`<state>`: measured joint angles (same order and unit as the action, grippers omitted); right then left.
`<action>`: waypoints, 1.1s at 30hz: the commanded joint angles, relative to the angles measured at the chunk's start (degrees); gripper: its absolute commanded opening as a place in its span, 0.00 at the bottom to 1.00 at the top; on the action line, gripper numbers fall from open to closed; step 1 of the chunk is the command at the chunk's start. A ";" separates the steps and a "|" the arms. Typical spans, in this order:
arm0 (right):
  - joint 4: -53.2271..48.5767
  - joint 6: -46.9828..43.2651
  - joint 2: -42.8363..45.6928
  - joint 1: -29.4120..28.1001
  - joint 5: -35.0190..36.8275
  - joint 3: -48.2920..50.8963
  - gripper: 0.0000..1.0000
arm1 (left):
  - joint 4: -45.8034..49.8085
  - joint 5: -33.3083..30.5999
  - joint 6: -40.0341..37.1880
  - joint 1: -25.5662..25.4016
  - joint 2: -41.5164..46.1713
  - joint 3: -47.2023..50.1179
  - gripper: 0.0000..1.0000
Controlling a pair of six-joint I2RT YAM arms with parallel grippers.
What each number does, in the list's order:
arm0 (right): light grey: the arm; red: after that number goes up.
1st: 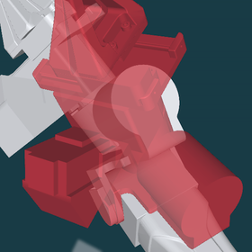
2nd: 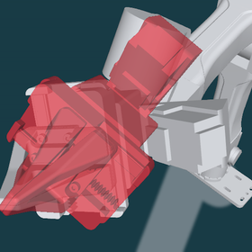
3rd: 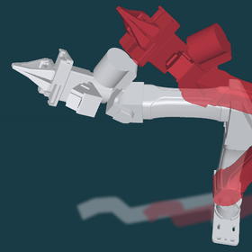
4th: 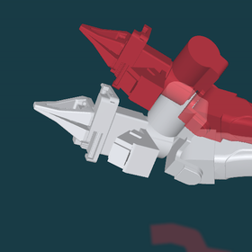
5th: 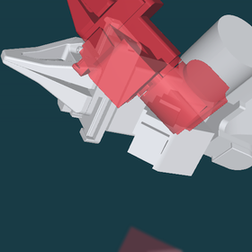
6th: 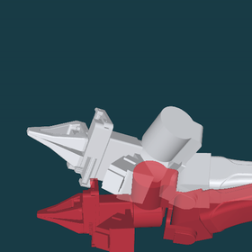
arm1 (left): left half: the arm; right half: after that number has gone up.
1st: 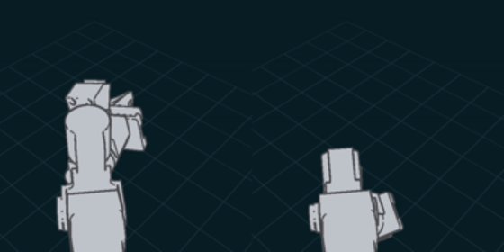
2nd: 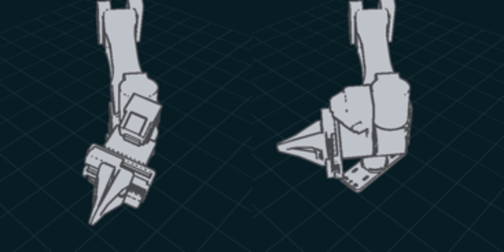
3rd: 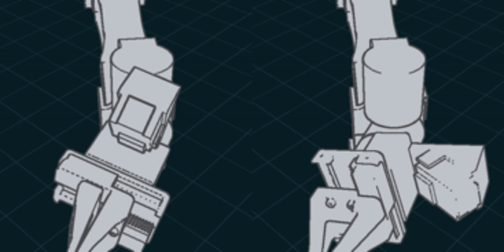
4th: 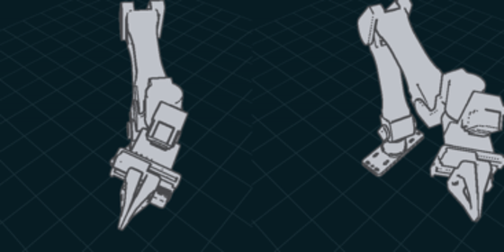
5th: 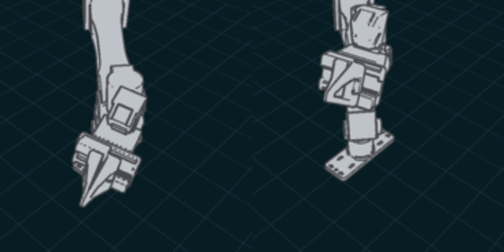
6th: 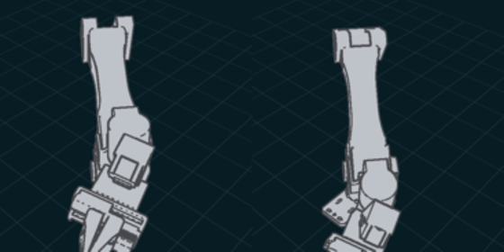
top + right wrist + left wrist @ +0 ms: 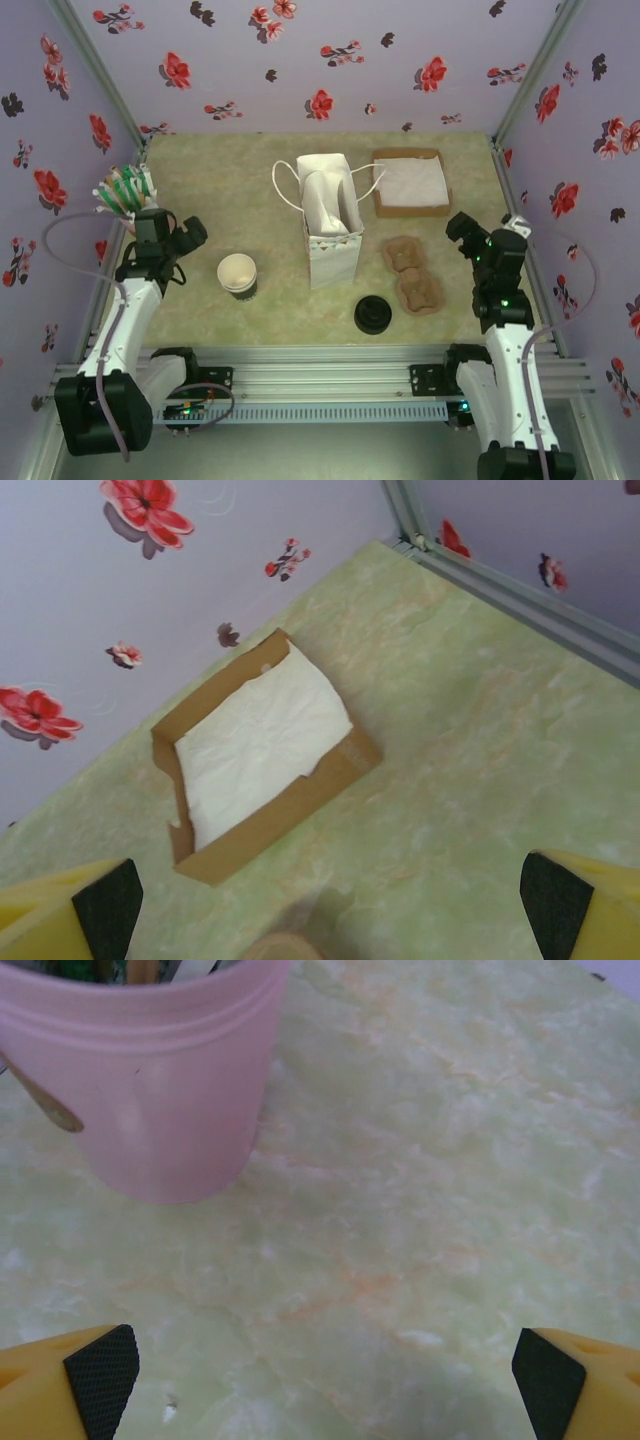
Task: Pack the takeout coffee
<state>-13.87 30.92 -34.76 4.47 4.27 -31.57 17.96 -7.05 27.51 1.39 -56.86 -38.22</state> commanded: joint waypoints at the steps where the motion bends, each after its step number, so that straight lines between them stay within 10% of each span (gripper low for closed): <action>1: 8.70 -3.08 3.02 0.28 4.87 4.27 0.99 | -5.86 -0.51 -3.24 1.40 0.30 2.60 0.99; 16: 26.95 -4.23 -3.30 0.28 12.48 16.55 0.99 | -21.25 0.05 -13.12 2.92 0.87 12.50 0.99; 33: 52.97 -10.92 -36.44 -0.33 16.10 15.51 0.99 | -55.78 10.12 -20.36 2.92 -13.84 21.34 0.99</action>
<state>33.91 22.83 -69.97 4.49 18.94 -13.17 -28.75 2.20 8.51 3.88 -67.94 -15.38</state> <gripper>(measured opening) 0.989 0.993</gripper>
